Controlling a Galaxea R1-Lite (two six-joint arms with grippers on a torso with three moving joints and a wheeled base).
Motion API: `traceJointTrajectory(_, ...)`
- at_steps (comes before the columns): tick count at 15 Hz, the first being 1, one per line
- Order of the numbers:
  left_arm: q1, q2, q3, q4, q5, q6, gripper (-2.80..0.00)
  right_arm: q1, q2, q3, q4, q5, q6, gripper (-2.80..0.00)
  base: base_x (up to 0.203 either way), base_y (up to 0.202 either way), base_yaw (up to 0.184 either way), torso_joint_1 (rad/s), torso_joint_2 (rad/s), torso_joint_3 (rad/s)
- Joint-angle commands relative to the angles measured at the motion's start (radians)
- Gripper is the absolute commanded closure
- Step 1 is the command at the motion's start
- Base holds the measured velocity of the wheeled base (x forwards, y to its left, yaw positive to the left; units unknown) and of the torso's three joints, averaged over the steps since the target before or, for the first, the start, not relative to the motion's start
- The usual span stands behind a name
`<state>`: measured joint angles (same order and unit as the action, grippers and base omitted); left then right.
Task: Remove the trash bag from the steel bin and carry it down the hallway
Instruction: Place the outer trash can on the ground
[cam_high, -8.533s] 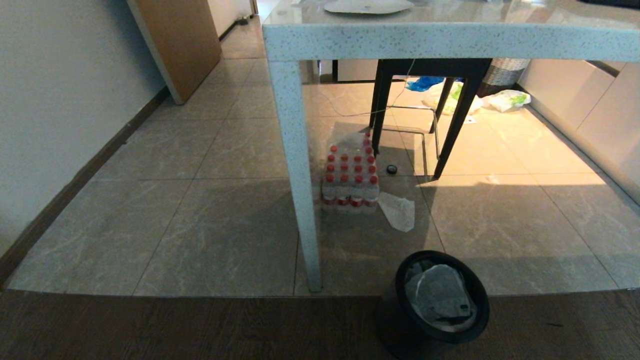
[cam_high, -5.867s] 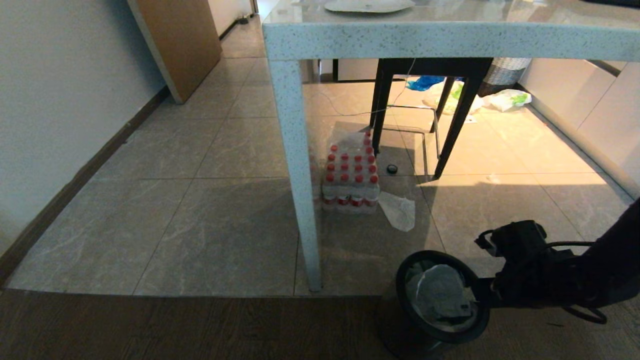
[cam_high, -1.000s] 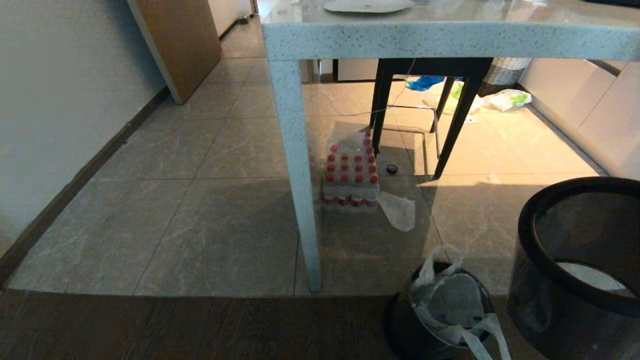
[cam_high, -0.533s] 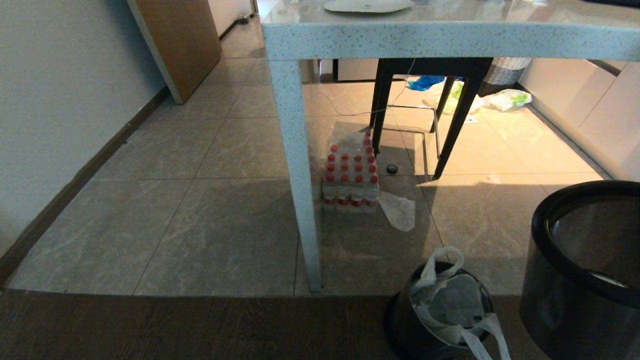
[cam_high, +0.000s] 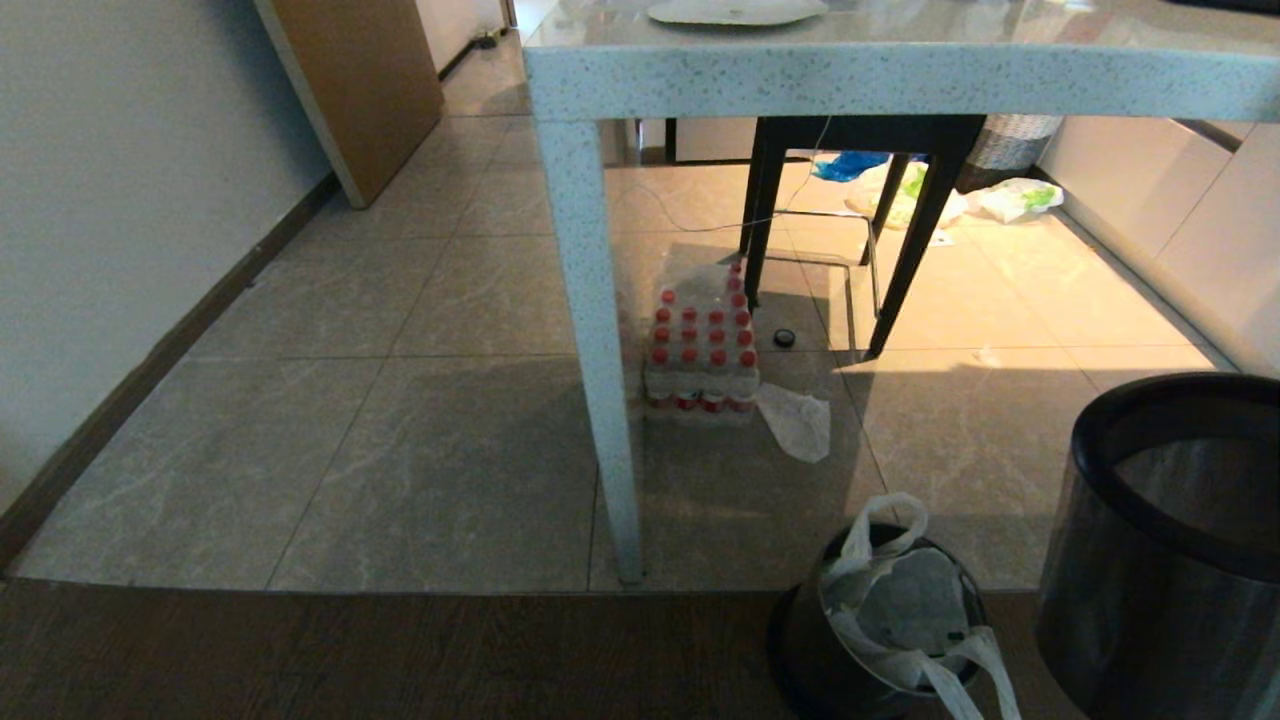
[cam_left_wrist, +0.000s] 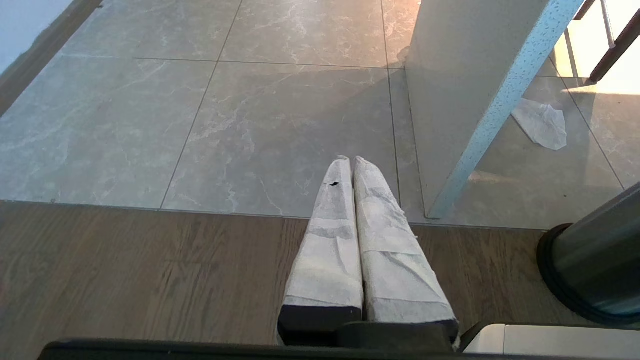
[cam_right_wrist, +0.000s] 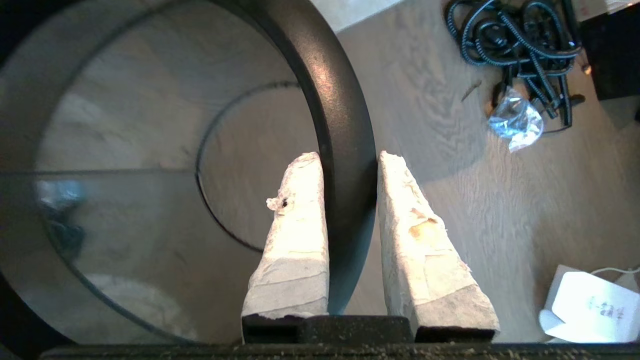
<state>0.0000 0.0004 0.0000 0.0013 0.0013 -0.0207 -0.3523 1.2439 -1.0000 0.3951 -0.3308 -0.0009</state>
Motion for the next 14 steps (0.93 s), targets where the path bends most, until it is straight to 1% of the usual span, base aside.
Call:
traceJointTrajectory(1,0.0,0.0,0.0,0.0,0.0,-0.001,0.0,-0.028,0.06,0.017,-0.069,0.0,-0.004,0.0,0.0,0.0,0.0,0.0,0.0,0.0)
traceJointTrajectory(5,0.0,0.0,0.0,0.0,0.0,-0.001,0.0,-0.082,0.182,0.042,-0.219,0.005,-0.011,0.0,0.0,0.0,0.0,0.0,0.0,0.0)
traceJointTrajectory(7,0.0,0.0,0.0,0.0,0.0,-0.001,0.0,-0.101,0.242,0.058,-0.287,0.025,-0.011,0.0,0.0,0.0,0.0,0.0,0.0,0.0)
traceJointTrajectory(9,0.0,0.0,0.0,0.0,0.0,-0.001,0.0,-0.108,0.297,0.064,-0.353,0.038,-0.011,0.0,0.0,0.0,0.0,0.0,0.0,0.0)
traceJointTrajectory(14,0.0,0.0,0.0,0.0,0.0,-0.001,0.0,-0.117,0.499,0.063,-0.568,0.087,-0.011,0.0,0.0,0.0,0.0,0.0,0.0,0.0)
